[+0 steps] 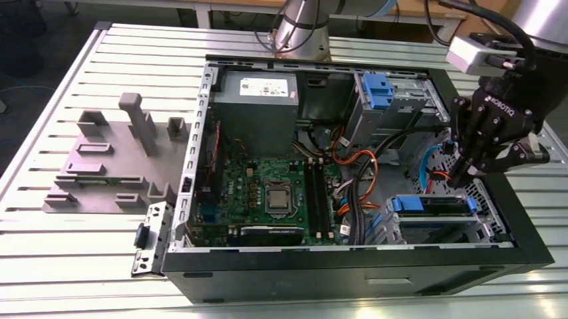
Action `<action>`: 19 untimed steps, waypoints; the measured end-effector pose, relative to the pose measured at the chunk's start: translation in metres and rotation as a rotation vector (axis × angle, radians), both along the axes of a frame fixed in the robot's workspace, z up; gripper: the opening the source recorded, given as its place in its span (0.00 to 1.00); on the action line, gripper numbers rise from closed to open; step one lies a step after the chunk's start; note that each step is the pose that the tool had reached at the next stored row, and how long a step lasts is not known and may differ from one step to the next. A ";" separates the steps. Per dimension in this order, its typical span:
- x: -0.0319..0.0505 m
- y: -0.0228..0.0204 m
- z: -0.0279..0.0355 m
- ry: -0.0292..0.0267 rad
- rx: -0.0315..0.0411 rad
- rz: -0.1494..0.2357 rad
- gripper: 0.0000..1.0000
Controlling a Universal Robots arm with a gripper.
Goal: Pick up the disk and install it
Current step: 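Insert the first disk wire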
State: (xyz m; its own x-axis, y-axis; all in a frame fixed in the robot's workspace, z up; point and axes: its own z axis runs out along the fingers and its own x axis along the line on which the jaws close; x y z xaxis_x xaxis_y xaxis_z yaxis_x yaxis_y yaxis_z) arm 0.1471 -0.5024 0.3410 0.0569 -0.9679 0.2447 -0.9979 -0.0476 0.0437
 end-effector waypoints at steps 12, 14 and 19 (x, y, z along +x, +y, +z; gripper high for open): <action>-0.0060 -0.0018 -0.0023 -0.0299 0.0034 -0.040 0.17; -0.0064 -0.0031 -0.0031 -0.0349 0.0034 -0.040 0.17; -0.0102 -0.0101 -0.0055 -0.0438 0.0086 -0.040 0.17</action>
State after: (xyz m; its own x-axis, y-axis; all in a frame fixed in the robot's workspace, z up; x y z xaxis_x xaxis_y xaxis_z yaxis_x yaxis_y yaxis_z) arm 0.1369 -0.5125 0.3356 0.0077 -0.9713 0.2377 -1.0000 -0.0080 -0.0003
